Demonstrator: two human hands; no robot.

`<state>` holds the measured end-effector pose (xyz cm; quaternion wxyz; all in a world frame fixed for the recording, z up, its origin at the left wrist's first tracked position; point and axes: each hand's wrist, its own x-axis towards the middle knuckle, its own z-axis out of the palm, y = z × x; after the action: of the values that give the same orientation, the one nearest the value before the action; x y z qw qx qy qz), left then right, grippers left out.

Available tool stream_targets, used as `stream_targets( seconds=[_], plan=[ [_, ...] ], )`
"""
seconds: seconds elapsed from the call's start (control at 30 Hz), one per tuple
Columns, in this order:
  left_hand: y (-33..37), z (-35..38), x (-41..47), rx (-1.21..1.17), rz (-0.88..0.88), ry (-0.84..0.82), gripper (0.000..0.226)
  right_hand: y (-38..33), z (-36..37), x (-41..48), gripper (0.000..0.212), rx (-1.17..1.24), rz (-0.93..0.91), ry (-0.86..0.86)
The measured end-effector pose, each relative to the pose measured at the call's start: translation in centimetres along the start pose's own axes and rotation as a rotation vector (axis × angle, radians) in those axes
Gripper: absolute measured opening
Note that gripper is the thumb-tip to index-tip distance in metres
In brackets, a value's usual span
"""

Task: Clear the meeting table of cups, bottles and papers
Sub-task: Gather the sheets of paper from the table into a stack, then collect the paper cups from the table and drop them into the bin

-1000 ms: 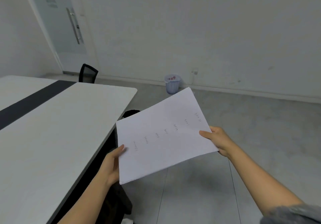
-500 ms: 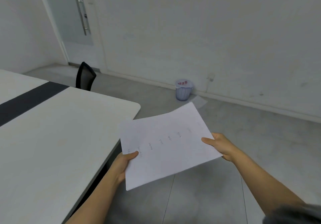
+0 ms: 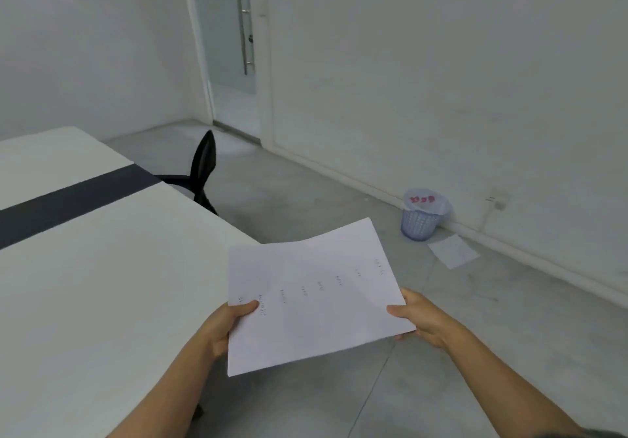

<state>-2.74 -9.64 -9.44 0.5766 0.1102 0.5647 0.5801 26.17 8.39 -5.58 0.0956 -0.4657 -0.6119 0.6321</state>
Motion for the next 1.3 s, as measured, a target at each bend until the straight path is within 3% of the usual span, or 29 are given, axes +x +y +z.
stream_targets(
  seconds=[0.27, 0.5, 0.67, 0.87, 0.93, 1.03, 1.13, 1.23, 1.3],
  plan=[
    [3.2, -2.6, 1.8, 0.037, 0.020, 0.298, 0.021, -4.6, 4.0, 12.2, 0.032, -0.144, -0.004, -0.204],
    [7.5, -10.2, 4.5, 0.007, 0.149, 0.586, 0.048, -12.7, 11.8, 23.4, 0.038, -0.301, -0.064, -0.446],
    [9.6, -15.4, 9.2, 0.000, 0.238, 0.845, 0.020, -16.6, 17.0, 30.8, 0.040, -0.417, -0.087, -0.529],
    [11.7, -18.8, 11.6, 0.032, 0.200, 1.034, 0.010, -19.1, 22.2, 37.2, 0.038, -0.567, -0.063, -0.595],
    [11.9, -19.5, 11.7, 0.064, 0.167, 1.076, 0.014, -19.1, 23.8, 38.2, 0.034, -0.608, -0.068, -0.638],
    [11.5, -20.1, 12.1, 0.206, 0.035, 1.177, 0.046, -18.5, 25.6, 39.8, 0.017, -0.724, -0.120, -0.697],
    [11.1, -20.6, 12.8, 0.355, -0.185, 1.293, 0.065, -17.8, 26.1, 41.4, 0.026, -0.946, -0.175, -0.695],
    [12.4, -19.6, 13.9, 0.461, -0.361, 1.401, 0.081, -17.7, 25.3, 43.4, 0.034, -1.100, -0.212, -0.803],
    [14.0, -18.0, 15.5, 0.550, -0.367, 1.437, 0.080, -19.4, 24.1, 44.2, 0.023, -1.134, -0.239, -0.833]
  ],
)
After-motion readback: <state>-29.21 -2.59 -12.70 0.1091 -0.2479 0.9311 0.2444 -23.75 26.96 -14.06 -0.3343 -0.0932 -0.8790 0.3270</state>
